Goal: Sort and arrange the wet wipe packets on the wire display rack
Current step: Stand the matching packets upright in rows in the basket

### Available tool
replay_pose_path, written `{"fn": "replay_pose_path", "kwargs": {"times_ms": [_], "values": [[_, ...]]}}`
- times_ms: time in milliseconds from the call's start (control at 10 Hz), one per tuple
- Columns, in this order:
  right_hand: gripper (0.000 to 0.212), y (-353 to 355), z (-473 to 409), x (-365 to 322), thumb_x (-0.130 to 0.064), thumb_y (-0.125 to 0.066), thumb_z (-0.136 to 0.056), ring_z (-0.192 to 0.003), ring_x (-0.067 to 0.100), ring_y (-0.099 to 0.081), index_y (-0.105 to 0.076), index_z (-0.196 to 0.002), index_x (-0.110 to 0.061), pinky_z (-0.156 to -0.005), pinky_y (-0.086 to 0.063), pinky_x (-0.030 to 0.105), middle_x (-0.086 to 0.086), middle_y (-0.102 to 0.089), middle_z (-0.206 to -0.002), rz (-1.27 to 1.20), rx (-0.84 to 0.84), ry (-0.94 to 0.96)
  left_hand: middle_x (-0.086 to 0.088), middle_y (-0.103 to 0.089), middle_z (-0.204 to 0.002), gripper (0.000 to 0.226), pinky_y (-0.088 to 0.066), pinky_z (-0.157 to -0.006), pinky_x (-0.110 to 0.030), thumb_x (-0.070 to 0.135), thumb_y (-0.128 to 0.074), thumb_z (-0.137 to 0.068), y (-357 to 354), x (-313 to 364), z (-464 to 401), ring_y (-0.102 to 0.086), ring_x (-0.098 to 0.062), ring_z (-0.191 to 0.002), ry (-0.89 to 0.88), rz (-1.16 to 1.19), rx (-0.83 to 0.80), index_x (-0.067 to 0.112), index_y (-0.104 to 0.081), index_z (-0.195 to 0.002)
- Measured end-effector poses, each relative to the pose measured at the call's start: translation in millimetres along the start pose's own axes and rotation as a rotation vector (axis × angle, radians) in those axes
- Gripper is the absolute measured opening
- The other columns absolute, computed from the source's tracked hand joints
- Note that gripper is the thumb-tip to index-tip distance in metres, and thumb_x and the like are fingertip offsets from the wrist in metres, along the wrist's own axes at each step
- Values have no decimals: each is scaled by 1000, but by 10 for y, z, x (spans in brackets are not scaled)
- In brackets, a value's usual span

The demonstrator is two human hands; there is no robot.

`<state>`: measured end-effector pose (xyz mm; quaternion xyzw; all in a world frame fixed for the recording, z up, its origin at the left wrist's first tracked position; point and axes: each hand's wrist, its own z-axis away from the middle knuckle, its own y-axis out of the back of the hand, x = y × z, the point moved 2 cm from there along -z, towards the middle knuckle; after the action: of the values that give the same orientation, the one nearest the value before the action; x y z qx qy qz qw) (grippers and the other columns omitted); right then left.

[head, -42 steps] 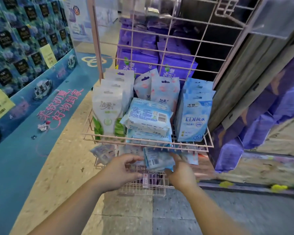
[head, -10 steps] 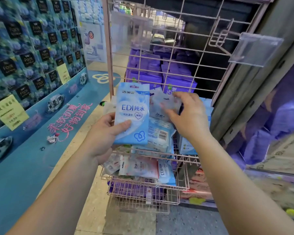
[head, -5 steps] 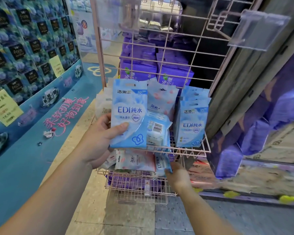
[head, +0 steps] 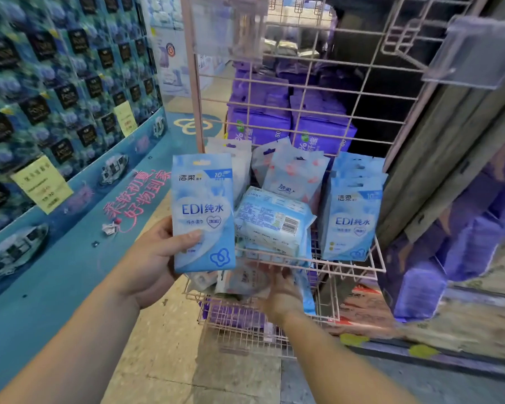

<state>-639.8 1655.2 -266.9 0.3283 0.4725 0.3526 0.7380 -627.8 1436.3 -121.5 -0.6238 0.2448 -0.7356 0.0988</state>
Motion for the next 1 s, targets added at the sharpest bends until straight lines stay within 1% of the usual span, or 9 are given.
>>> {"fn": "replay_pose_path", "kwargs": {"times_ms": [100, 200, 300, 400, 500, 700, 800, 900, 1000], "values": [[69, -13, -34, -21, -36, -67, -77, -122, 23, -43, -33, -137, -29, -105, -41, 36, 6, -39, -141, -22, 21, -2, -15, -69, -114, 29, -59, -68, -41, 2, -61, -73, 2, 12, -18, -69, -30, -98, 4, -4, 22, 15, -74, -96], [96, -6, -67, -15, -58, -72, -67, -131, 26, -36, -22, -143, -28, -109, -36, 35, 9, -27, -149, 77, -16, -12, -16, -69, -115, 31, -58, -73, -42, 1, -62, -72, 50, 4, -35, -68, -31, -100, 22, 3, 59, 12, -70, -101], [95, 62, -131, -14, -60, -75, -61, -124, 28, -44, -37, -139, -22, -101, -42, 36, 10, -39, -141, -12, -90, -68, -17, -68, -117, 41, -57, -79, -45, 1, -63, -72, 64, -21, -63, -67, -32, -101, 47, 8, 78, 7, -60, -113], [69, 126, -195, -13, -59, -64, -73, -113, 24, -55, -51, -130, -24, -93, -47, 31, 6, -56, -128, 59, -189, -21, -16, -68, -116, 48, -57, -81, -45, 2, -65, -71, 50, -23, -75, -67, -31, -101, 67, -3, 88, 5, -56, -118], [68, 155, -239, -57, -63, -55, -80, -113, 27, -55, -43, -136, -27, -93, -47, 33, 8, -56, -129, 208, -273, 45, -15, -69, -114, 52, -59, -73, -41, 5, -67, -70, 42, 0, -82, -69, -29, -97, 79, -28, 117, 3, -54, -120], [55, 260, -247, -71, -44, -62, -84, -119, 30, -53, -50, -132, -18, -94, -43, 37, 10, -56, -133, 247, -244, 85, -14, -71, -111, 50, -59, -72, -39, 7, -69, -69, 16, 53, -90, -69, -29, -96, 68, -75, 142, 4, -56, -116], [55, 346, -198, 7, -57, -54, -84, -104, 24, -61, -50, -127, -23, -80, -50, 30, 6, -63, -121, 248, -105, 40, -14, -71, -110, 45, -60, -70, -38, 7, -69, -67, 0, 91, -89, -70, -27, -93, 42, -77, 133, 6, -58, -111], [38, 497, 66, 100, -59, -56, -83, -80, 11, -61, -55, -107, -29, -69, -52, 23, -4, -65, -97, 276, 32, 141, -13, -72, -109, 45, -59, -68, -36, 5, -68, -67, -46, 122, -103, -70, -27, -93, 12, -66, 89, 6, -58, -111], [19, 673, 479, 225, -34, -69, -77, -81, 10, -57, -56, -91, -32, -68, -46, 23, -12, -60, -88, 204, 114, 375, -15, -71, -110, 48, -59, -71, -38, 3, -66, -68, -130, 146, -150, -70, -28, -94, -1, -34, 34, 4, -58, -116]]}}
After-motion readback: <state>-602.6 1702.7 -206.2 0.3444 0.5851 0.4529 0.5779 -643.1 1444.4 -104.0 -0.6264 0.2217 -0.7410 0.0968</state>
